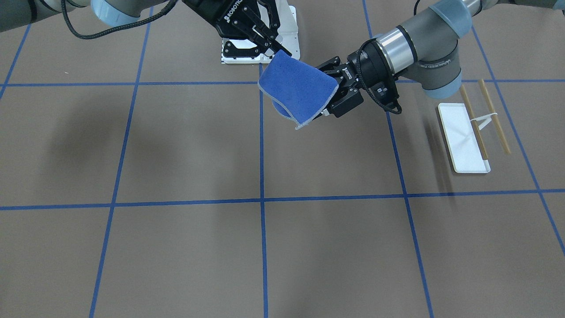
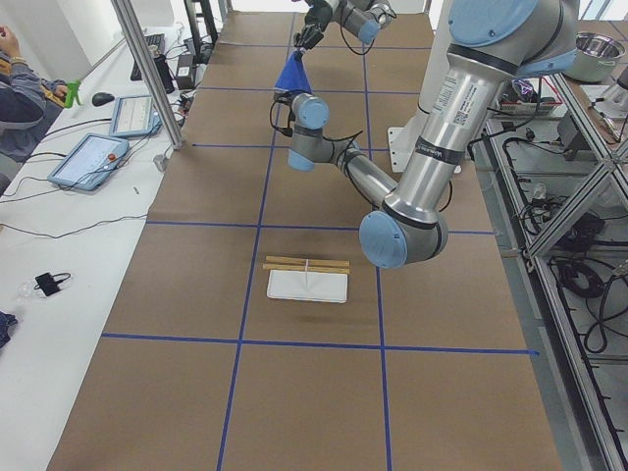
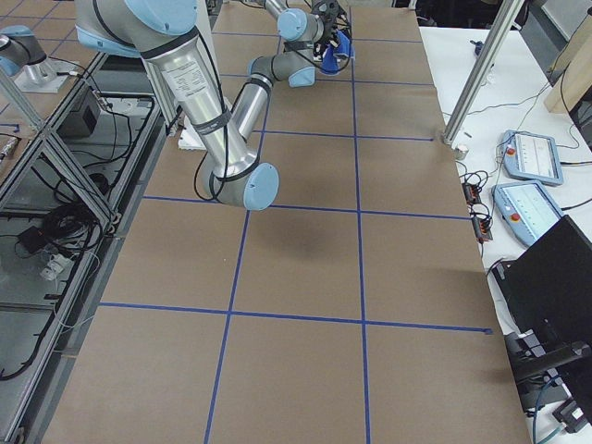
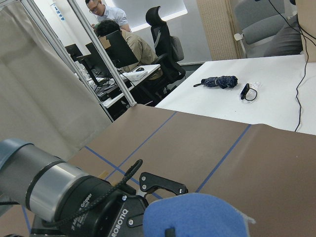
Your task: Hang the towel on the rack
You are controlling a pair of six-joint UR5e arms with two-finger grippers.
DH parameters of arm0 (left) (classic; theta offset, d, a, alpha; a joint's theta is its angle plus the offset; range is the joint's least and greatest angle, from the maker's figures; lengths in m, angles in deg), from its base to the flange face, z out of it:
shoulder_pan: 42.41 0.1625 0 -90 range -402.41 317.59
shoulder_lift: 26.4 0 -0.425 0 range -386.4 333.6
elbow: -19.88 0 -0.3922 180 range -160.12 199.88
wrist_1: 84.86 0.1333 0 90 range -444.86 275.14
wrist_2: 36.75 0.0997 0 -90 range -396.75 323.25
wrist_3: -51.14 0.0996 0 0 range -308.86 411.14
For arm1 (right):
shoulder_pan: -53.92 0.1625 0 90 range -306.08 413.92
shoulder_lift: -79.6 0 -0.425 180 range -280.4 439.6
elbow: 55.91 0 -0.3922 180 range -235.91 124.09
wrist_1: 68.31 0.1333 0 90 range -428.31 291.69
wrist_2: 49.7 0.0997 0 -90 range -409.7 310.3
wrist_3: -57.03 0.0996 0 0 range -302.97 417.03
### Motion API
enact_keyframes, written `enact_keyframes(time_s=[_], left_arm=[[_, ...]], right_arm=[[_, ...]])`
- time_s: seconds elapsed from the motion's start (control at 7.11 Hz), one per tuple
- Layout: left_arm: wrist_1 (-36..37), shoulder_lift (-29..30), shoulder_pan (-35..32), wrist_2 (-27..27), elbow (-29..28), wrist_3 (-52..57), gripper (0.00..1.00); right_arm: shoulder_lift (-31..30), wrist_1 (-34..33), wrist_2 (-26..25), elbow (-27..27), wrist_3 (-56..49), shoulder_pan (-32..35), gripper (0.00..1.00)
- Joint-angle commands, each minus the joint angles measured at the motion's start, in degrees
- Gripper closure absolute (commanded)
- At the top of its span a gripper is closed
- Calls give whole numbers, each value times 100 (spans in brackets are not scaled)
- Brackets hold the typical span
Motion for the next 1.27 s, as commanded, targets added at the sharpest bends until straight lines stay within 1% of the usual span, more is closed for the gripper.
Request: enact_keyframes(time_s=[0.0,0.56,0.7,0.84,0.98,1.12], left_arm=[[-283,-194,0,-116,11,9,2],[-302,-186,0,-126,99,-8,3],[-302,-177,0,-135,108,-8,29],[-302,-186,0,-135,99,-8,71],[-311,-194,0,-135,73,0,100],[-476,-203,0,-178,38,0,100]], right_arm=[[-20,303,13,17,8,-12,100],[-12,523,22,35,8,-109,100],[-12,523,22,35,8,-118,100],[-12,567,22,35,8,-118,100],[-29,593,22,35,8,-118,100],[-29,593,22,26,8,-118,100]])
